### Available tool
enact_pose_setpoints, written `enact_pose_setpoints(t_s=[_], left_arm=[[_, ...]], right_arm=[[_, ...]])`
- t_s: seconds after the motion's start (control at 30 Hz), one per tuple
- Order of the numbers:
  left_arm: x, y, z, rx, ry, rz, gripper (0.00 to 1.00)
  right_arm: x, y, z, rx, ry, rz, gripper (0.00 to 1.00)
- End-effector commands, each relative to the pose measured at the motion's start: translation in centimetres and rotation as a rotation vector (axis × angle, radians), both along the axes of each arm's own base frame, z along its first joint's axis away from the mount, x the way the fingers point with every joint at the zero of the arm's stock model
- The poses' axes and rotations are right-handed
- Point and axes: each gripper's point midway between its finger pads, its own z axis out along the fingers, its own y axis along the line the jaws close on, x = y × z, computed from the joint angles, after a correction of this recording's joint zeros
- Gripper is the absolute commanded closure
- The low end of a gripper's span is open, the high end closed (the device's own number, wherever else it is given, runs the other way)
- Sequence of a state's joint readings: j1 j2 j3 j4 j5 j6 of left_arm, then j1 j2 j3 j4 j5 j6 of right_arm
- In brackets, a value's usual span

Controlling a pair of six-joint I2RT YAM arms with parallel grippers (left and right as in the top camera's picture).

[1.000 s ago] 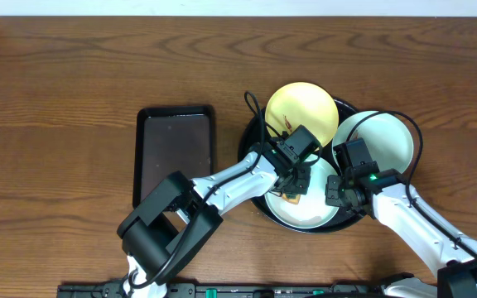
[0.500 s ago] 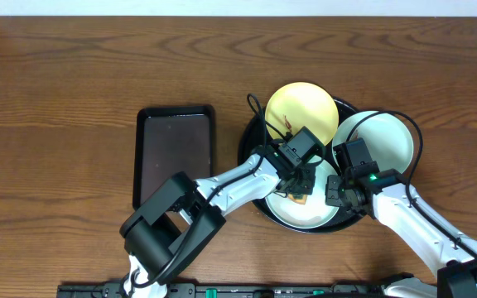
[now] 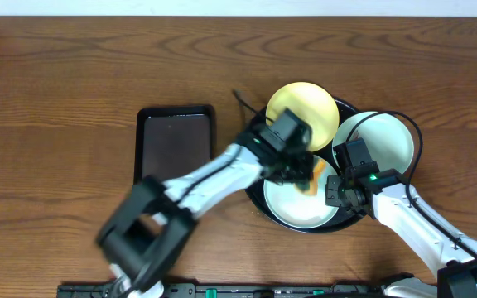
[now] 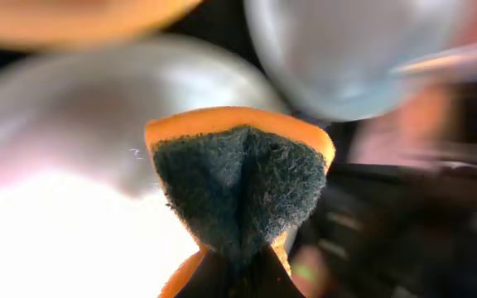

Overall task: Clean dirty plates on tray and stack at the side
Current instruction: 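Move the sponge back over the small black tray with left gripper, then lift the cleaned pale green plate with right gripper and carry it right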

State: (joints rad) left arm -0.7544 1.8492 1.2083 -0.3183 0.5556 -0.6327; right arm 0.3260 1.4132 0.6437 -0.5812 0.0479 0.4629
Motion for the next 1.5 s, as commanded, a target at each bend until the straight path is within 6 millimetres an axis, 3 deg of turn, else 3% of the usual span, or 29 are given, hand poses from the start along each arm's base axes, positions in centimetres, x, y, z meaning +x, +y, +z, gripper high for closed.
enact_pose_setpoints(t_s=[0.0, 0.13, 0.23, 0.4, 0.53, 0.7, 0.8, 0.93, 1.23, 1.47], left_arm=[[0.8, 1.2, 7.6, -0.145, -0.055, 0.019, 0.92], [0.7, 4.1, 9.9, -0.131, -0.095, 0.022, 0.93], [1.0, 7.0, 9.6, -0.050, -0.138, 0.026, 0.92], [4.0, 16.1, 6.0, 0.340, -0.186, 0.237, 0.92], [5.8, 22.9, 4.9, 0.571, -0.215, 0.389, 0.92], [7.1, 28.5, 4.5, 0.712, -0.225, 0.523, 0.92], [7.4, 30.2, 3.8, 0.731, -0.189, 0.563, 0.92], [7.4, 31.4, 2.7, 0.760, -0.154, 0.556, 0.92], [7.4, 32.0, 2.5, 0.772, -0.149, 0.545, 0.92], [7.5, 32.1, 2.6, 0.776, -0.152, 0.543, 0.91]], right_arm=[[-0.8, 0.1, -0.4, -0.004, 0.025, 0.025, 0.99], [-0.8, 0.1, -0.4, -0.003, 0.025, 0.025, 0.99], [-0.7, 0.1, -0.4, -0.003, 0.024, 0.025, 0.96], [-0.7, 0.2, -0.3, -0.002, 0.021, 0.025, 0.92], [-0.6, 0.2, -0.3, -0.002, 0.020, 0.025, 0.92], [-0.6, 0.2, -0.3, -0.001, 0.017, 0.025, 0.93], [-0.6, 0.2, -0.3, -0.001, 0.017, 0.025, 0.99], [-0.5, 0.3, 0.6, -0.007, 0.016, 0.081, 0.99], [3.5, -1.0, 9.2, -0.116, -0.201, 0.110, 0.99], [4.7, -3.0, 12.5, -0.232, -0.322, 0.091, 0.99]])
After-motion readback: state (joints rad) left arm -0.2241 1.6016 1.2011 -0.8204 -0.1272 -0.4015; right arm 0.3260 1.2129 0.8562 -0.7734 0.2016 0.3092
